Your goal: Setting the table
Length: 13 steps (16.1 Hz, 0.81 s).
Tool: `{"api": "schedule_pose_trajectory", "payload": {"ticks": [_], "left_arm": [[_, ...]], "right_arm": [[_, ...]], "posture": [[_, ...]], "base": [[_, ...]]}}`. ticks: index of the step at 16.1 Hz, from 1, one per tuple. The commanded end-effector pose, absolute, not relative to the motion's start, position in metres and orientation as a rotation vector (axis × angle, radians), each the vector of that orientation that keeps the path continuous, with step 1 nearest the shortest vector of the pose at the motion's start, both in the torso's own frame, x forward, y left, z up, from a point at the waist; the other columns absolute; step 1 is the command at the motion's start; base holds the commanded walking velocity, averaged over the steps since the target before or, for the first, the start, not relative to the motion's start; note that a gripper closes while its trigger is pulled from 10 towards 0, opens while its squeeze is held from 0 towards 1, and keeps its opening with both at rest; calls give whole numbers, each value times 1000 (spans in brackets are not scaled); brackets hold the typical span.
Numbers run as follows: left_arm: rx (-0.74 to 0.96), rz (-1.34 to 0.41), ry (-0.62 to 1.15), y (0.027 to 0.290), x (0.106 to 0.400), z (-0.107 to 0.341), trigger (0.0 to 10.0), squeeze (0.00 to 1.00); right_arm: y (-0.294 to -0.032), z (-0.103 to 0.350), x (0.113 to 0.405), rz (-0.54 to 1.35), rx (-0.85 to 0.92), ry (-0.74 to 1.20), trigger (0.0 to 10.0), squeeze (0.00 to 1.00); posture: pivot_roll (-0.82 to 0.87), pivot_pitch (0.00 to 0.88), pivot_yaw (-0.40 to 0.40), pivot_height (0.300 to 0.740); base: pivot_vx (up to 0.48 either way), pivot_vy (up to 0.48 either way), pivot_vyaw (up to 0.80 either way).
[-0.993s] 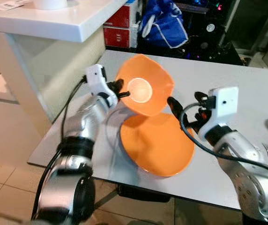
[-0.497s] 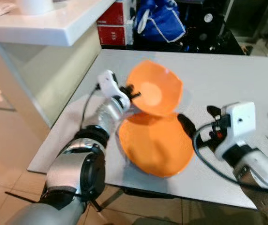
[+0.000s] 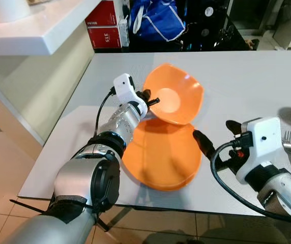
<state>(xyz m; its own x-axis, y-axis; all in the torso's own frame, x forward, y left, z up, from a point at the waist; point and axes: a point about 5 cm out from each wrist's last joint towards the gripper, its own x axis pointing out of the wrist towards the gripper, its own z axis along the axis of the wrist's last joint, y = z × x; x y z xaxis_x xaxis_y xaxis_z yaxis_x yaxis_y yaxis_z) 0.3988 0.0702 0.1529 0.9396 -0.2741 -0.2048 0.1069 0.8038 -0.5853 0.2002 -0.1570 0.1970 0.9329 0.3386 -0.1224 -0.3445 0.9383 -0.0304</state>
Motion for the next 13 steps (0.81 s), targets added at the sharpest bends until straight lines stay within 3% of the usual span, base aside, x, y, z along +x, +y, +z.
{"api": "schedule_pose_trajectory", "payload": {"ticks": [1,11,12,13], "left_arm": [[-615,-166,239,79,405,165,10000,0],[-599,-126,280,84,403,155,10000,0],[-602,-122,275,85,403,156,10000,988],[-608,-121,270,86,404,158,10000,1000]], "right_arm": [[-155,201,197,362,-58,112,10000,0],[-149,207,192,403,-84,119,10000,0],[-149,207,192,404,-85,120,10000,0],[-149,207,192,405,-86,121,10000,0]], "posture": [[-350,79,109,740],[-376,106,94,740],[-377,106,92,740],[-378,107,90,740]], "base": [[0,0,0],[0,0,0],[0,0,0],[0,0,0]]}}
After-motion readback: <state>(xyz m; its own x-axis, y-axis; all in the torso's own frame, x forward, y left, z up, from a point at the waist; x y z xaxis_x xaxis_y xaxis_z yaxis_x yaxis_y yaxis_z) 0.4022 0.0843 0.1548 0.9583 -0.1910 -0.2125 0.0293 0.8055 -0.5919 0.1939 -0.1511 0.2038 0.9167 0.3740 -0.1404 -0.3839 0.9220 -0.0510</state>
